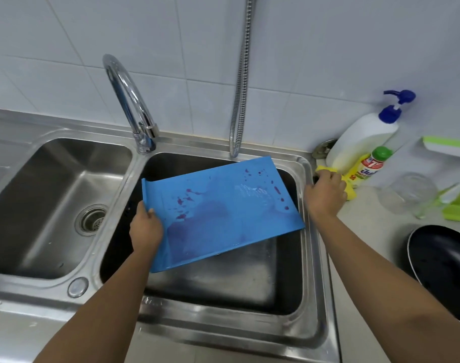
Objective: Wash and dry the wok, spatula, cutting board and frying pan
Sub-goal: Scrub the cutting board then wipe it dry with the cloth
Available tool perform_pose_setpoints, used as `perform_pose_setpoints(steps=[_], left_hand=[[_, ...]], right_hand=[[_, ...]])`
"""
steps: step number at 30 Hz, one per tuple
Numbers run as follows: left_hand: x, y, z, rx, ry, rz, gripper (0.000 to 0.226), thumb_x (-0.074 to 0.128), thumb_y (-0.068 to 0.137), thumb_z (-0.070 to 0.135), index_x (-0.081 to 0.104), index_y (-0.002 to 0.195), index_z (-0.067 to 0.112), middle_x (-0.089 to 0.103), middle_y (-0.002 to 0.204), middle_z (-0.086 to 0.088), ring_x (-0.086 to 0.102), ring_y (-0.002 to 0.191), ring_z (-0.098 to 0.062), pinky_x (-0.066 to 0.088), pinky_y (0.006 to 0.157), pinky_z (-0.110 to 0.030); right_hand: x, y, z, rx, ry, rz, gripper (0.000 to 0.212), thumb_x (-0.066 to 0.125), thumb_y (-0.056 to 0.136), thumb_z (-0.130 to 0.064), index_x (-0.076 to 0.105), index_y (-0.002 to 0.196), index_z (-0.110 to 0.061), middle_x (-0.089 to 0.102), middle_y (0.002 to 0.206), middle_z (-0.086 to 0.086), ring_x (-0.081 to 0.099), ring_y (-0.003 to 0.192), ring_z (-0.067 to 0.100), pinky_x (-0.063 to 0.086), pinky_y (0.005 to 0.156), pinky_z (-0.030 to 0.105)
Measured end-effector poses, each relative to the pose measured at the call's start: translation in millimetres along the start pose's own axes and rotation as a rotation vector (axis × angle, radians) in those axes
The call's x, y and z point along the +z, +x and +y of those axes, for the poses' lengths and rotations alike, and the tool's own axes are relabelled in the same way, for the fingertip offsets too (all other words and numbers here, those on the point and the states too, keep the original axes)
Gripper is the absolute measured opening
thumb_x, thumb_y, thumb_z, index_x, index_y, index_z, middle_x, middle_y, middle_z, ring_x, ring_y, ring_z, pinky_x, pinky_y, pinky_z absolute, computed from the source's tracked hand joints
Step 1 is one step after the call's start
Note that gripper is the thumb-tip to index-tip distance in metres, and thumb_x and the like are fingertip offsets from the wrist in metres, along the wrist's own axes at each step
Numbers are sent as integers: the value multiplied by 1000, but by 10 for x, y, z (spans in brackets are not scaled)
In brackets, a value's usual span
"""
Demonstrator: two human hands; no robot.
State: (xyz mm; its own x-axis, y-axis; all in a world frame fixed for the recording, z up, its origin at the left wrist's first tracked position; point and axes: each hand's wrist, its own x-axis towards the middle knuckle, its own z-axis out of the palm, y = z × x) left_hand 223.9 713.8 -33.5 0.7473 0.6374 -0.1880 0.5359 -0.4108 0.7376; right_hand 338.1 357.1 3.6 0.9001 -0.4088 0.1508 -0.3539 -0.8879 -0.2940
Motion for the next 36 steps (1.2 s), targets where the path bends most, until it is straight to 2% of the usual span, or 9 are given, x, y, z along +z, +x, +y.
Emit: perform_pose_setpoints(steps=[3, 6, 12, 18, 21, 29, 31, 33, 36], left_hand=[[-11, -3, 17, 8, -15, 1, 19, 34, 101, 17, 49, 111, 11, 58, 95, -9, 54, 76, -18, 39, 66, -35], [-22, -25, 40, 13, -19, -7, 20, 33, 103, 17, 48, 114, 11, 57, 95, -7, 50, 71, -10, 36, 61, -29], [-6, -34, 17, -1, -59, -14, 20, 33, 102, 19, 49, 113, 13, 59, 95, -6, 57, 78, -16, 41, 65, -33], [-49, -77, 51, 8, -80, -22, 18, 34, 102, 18, 48, 113, 16, 60, 94, -4, 60, 82, -21, 44, 66, -35], [-113, -87, 35, 22, -61, -28, 19, 34, 102, 17, 47, 114, 14, 60, 96, -7, 58, 80, -20, 43, 66, -35], [-479, -134, -176, 14, -65, -9, 31, 36, 102, 16, 48, 130, 15, 61, 113, -9, 54, 95, -25, 39, 80, -36], [-564, -166, -263, -5, -77, 16, 34, 37, 100, 14, 48, 132, 15, 62, 117, -11, 56, 102, -28, 41, 84, -37], [-627, -214, -336, -30, -92, 37, 36, 37, 99, 12, 48, 134, 16, 61, 118, -9, 57, 107, -31, 41, 87, -38], [-703, -284, -405, -65, -90, 48, 37, 36, 100, 12, 46, 135, 14, 59, 117, -3, 56, 109, -31, 39, 84, -35]], right_hand=[[86, -33, 41, 2, 51, 54, 44, 63, 84, -5, 50, 126, -6, 48, 130, 21, 53, 108, 41, 45, 83, 49], [129, -9, 122, 82, -50, -42, 57, 63, 86, -8, 41, 138, -6, 45, 136, 22, 49, 118, 39, 41, 91, 48], [65, 12, 159, 104, -221, -60, 25, 56, 89, -17, 64, 112, -11, 57, 123, 17, 39, 119, 36, 30, 96, 41], [65, -94, 243, 39, -43, -36, 18, 56, 87, -7, 61, 104, -7, 56, 118, 17, 44, 112, 41, 34, 100, 46], [20, -189, 114, 64, 59, -26, 14, 53, 91, -9, 57, 104, -8, 62, 112, 15, 42, 124, 40, 19, 113, 54], [-9, -841, -779, -168, 262, -183, 40, 46, 96, -18, 41, 135, -6, 42, 146, 14, 25, 142, 35, -3, 118, 56], [21, -1080, -993, -246, 241, -272, 53, 43, 98, -20, 29, 146, -2, 41, 148, 15, 28, 140, 36, -1, 117, 56], [55, -1376, -1165, -333, 209, -361, 58, 42, 98, -25, 25, 148, -1, 46, 142, 17, 40, 131, 38, 15, 115, 54], [134, -1954, -1331, -568, 176, -446, 52, 49, 93, -25, 39, 140, -4, 52, 135, 16, 51, 115, 40, 40, 94, 47]])
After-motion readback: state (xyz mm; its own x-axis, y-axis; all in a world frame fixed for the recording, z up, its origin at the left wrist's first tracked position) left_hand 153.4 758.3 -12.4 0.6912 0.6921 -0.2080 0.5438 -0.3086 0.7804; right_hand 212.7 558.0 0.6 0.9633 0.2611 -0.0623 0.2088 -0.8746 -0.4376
